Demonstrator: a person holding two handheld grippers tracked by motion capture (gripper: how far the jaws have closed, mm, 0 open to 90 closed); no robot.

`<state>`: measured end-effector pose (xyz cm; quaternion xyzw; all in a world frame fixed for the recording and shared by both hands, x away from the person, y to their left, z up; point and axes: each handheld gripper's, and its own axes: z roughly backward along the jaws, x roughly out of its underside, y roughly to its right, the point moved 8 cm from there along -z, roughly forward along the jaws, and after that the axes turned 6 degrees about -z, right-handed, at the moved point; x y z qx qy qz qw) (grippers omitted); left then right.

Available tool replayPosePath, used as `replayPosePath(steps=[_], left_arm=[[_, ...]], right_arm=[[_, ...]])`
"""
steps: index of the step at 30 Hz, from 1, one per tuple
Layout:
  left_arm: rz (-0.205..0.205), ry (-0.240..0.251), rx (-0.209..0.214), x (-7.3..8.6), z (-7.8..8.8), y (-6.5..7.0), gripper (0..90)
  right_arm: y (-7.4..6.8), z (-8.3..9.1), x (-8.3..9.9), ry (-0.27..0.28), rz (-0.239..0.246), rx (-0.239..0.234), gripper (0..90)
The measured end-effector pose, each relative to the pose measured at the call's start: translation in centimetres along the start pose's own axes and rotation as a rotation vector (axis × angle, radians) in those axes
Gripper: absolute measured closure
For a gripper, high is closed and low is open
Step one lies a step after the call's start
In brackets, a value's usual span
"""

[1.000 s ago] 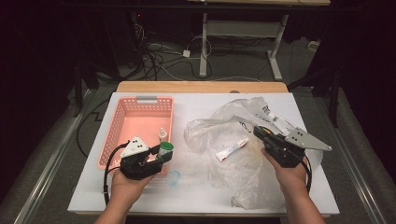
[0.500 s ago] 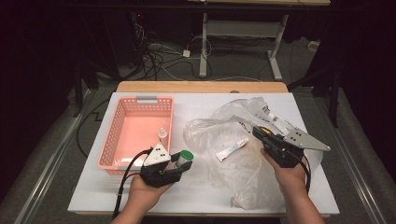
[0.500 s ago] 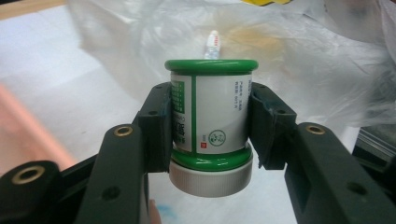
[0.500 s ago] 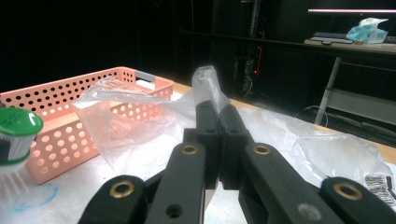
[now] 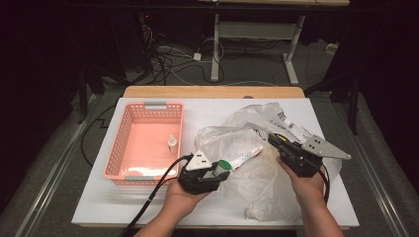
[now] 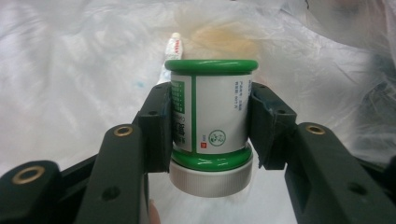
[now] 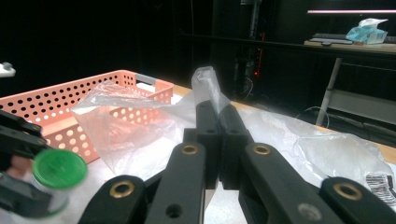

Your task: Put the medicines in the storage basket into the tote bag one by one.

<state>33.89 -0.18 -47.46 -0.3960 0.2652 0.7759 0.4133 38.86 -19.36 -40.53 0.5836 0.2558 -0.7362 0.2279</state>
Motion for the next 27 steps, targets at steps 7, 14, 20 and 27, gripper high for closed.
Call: replayPosePath(steps=[7, 14, 20, 27], left_arm=[[-0.043, -0.016, 0.004, -1.3, -3.3, 0.5, 53.8], [-0.055, -0.031, 0.006, -2.2, -5.9, 0.6, 53.8], [-0.06, -0.044, 0.005, -2.4, -8.2, 0.8, 53.8], [-0.053, -0.038, 0.003, -2.9, -10.7, 0.6, 53.8]], right_arm=[[0.0, -0.1, 0.1, -0.003, -0.001, -0.004, 90.0], [0.0, -0.2, 0.1, -0.001, -0.001, -0.005, 90.0], [0.0, -0.1, 0.0, 0.006, -0.003, -0.004, 90.0], [0.3, 0.0, -0.1, 0.009, -0.011, 0.003, 90.0]])
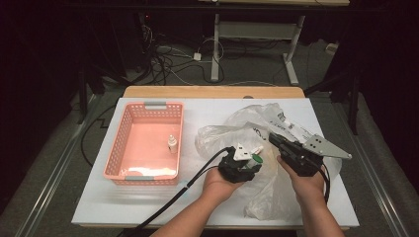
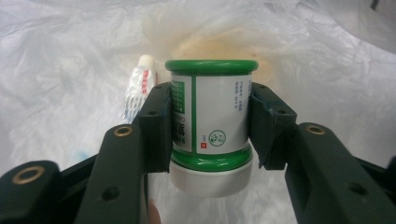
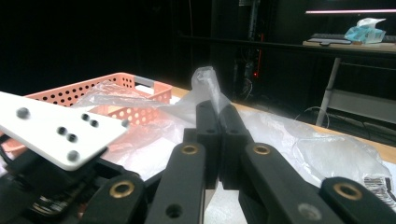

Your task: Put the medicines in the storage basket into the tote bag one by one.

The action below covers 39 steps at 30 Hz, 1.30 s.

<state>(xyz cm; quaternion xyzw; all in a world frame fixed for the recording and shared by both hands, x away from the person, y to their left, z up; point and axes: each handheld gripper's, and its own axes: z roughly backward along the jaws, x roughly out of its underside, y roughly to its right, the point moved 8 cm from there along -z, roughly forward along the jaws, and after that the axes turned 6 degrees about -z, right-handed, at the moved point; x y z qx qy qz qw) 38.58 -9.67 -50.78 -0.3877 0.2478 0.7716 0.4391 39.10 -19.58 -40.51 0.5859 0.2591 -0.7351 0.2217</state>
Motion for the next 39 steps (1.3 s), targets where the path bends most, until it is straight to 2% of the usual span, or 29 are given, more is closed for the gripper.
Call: replayPosePath(steps=[4, 8, 13, 17, 21, 23, 28, 33, 37, 39], left_arm=[[-0.02, 0.0, 0.006, -0.5, -1.5, 0.1, 53.8], [-0.016, -0.007, 0.002, -0.7, -2.8, 0.2, 53.8], [-0.019, -0.031, -0.001, 0.0, -3.6, 0.1, 53.7], [-0.036, -0.033, -0.001, 0.1, -3.5, 0.2, 53.6], [-0.047, -0.079, -0.005, 0.9, -3.3, 0.4, 51.3], [-0.048, -0.073, -0.009, 1.0, -3.1, 0.4, 49.6], [-0.028, -0.082, 0.002, 1.2, -2.8, 0.5, 46.4], [-0.031, -0.092, 0.014, 1.3, -2.3, 0.7, 36.7], [-0.019, -0.087, 0.02, 1.4, -1.8, 0.6, 35.2], [-0.001, -0.095, 0.028, 1.5, -1.5, 0.4, 34.3]], right_arm=[[0.1, 0.1, -0.1, 0.005, -0.001, 0.002, 90.0], [0.3, 0.1, -0.1, 0.004, -0.004, 0.003, 90.0], [0.4, 0.1, 0.0, 0.003, -0.001, 0.004, 90.0], [0.3, 0.0, 0.1, 0.0, -0.003, 0.002, 90.0], [0.3, 0.1, 0.0, 0.001, 0.004, 0.002, 90.0], [0.3, 0.1, 0.0, 0.001, 0.004, 0.002, 90.0], [0.2, 0.0, 0.2, -0.006, 0.002, 0.002, 90.0], [0.2, 0.1, 0.0, -0.001, 0.006, 0.002, 90.0], [0.1, 0.1, 0.0, -0.003, 0.006, -0.001, 90.0], [0.1, 0.0, 0.1, -0.004, 0.006, -0.001, 90.0]])
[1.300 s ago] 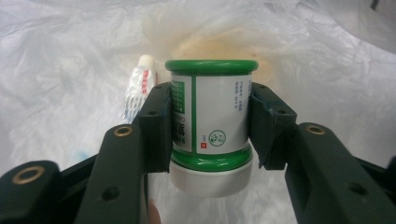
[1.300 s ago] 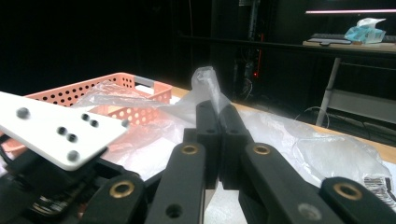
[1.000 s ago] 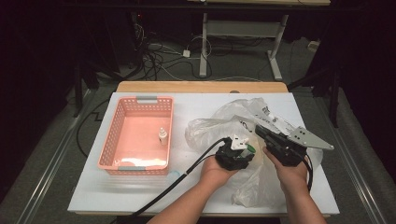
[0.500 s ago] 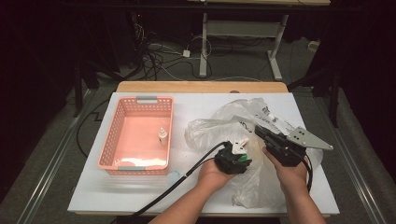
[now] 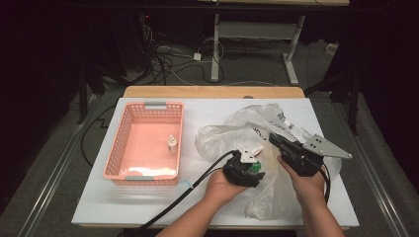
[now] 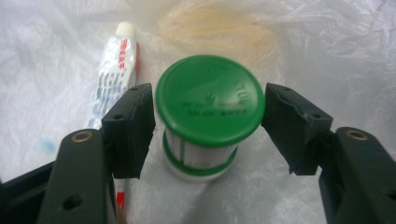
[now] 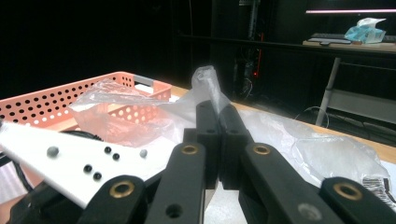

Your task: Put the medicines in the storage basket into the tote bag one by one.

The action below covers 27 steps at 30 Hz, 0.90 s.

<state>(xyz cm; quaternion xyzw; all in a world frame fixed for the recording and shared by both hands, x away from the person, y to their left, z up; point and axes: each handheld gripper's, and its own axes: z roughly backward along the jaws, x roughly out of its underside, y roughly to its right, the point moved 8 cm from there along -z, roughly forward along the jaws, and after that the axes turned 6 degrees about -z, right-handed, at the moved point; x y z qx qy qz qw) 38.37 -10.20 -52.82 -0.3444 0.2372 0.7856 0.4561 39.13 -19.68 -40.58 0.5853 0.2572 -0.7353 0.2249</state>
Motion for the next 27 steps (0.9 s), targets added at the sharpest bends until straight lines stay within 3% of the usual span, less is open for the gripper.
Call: replayPosePath(steps=[3, 7, 11, 19, 24, 27], left_arm=[[0.045, 0.017, 0.025, 0.2, 0.6, -0.2, 32.0], [0.053, 0.039, 0.023, 0.5, 1.8, -0.3, 31.9], [0.048, 0.044, 0.033, 0.9, 3.2, -0.2, 26.6], [0.045, 0.068, 0.014, 2.0, 5.9, -0.3, 13.8], [0.059, 0.084, 0.013, 2.6, 7.1, -0.1, 0.2], [0.055, 0.091, 0.01, 2.9, 7.8, 0.0, 0.0]], right_arm=[[0.0, 0.0, 0.0, -0.001, 0.002, 0.0, 90.0], [0.0, 0.1, -0.1, 0.002, 0.001, 0.0, 90.0], [-0.1, 0.0, -0.1, 0.001, 0.001, -0.001, 90.0], [-0.1, 0.0, 0.0, -0.002, 0.003, -0.001, 90.0], [-0.1, 0.1, -0.1, 0.0, 0.001, 0.003, 90.0], [-0.2, 0.0, 0.0, -0.004, 0.006, 0.002, 90.0]])
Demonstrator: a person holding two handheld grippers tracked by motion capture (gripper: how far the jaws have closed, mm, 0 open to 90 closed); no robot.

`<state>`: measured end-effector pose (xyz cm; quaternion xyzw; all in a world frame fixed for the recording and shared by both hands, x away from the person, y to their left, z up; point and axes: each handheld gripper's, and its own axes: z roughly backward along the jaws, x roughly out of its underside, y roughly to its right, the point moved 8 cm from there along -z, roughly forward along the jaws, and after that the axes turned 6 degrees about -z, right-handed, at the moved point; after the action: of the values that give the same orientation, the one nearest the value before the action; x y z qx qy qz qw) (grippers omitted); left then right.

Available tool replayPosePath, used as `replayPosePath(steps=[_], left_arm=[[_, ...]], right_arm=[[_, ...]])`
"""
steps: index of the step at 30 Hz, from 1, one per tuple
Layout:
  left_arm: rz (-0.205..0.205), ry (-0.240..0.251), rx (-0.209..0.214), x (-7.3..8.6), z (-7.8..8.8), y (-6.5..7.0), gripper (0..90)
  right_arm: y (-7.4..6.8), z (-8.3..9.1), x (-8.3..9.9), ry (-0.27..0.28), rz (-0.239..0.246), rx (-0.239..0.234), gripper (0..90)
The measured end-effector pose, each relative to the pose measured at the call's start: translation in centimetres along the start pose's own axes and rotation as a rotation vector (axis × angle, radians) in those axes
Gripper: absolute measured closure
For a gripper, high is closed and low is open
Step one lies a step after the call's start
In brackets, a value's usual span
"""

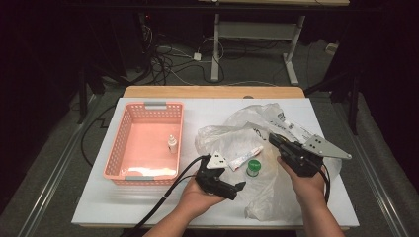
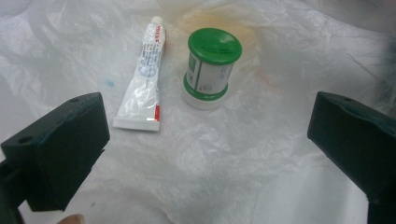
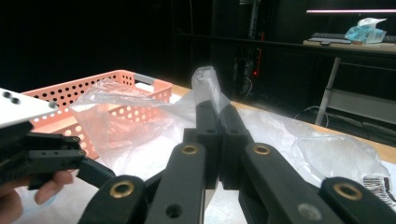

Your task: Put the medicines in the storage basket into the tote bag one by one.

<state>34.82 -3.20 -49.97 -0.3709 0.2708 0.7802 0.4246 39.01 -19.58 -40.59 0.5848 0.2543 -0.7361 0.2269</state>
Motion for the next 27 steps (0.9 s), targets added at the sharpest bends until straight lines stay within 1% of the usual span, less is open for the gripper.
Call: replayPosePath(steps=[2, 5, 10, 13, 21, 27], left_arm=[[-0.01, 0.0, -0.003, 0.1, 0.5, 0.1, 0.0], [-0.004, 0.008, -0.001, 0.1, 1.6, 0.3, 0.0], [-0.003, 0.025, -0.01, 0.2, 3.9, 0.4, 0.0], [0.002, 0.038, -0.032, 0.6, 5.2, 0.1, 0.0], [0.019, 0.06, -0.08, 1.8, 8.2, -1.1, 0.0], [0.046, 0.076, -0.141, 2.7, 10.5, -2.7, 0.0]], right_arm=[[0.0, 0.0, 0.0, -0.002, 0.001, 0.0, 90.0], [0.0, 0.0, 0.1, -0.004, 0.0, 0.001, 90.0], [0.0, 0.1, 0.0, 0.0, 0.005, 0.002, 90.0], [0.0, 0.0, 0.0, 0.0, 0.006, 0.002, 90.0], [-0.1, 0.0, 0.0, -0.001, 0.004, 0.003, 90.0], [0.0, 0.1, 0.0, 0.0, 0.006, 0.002, 90.0]])
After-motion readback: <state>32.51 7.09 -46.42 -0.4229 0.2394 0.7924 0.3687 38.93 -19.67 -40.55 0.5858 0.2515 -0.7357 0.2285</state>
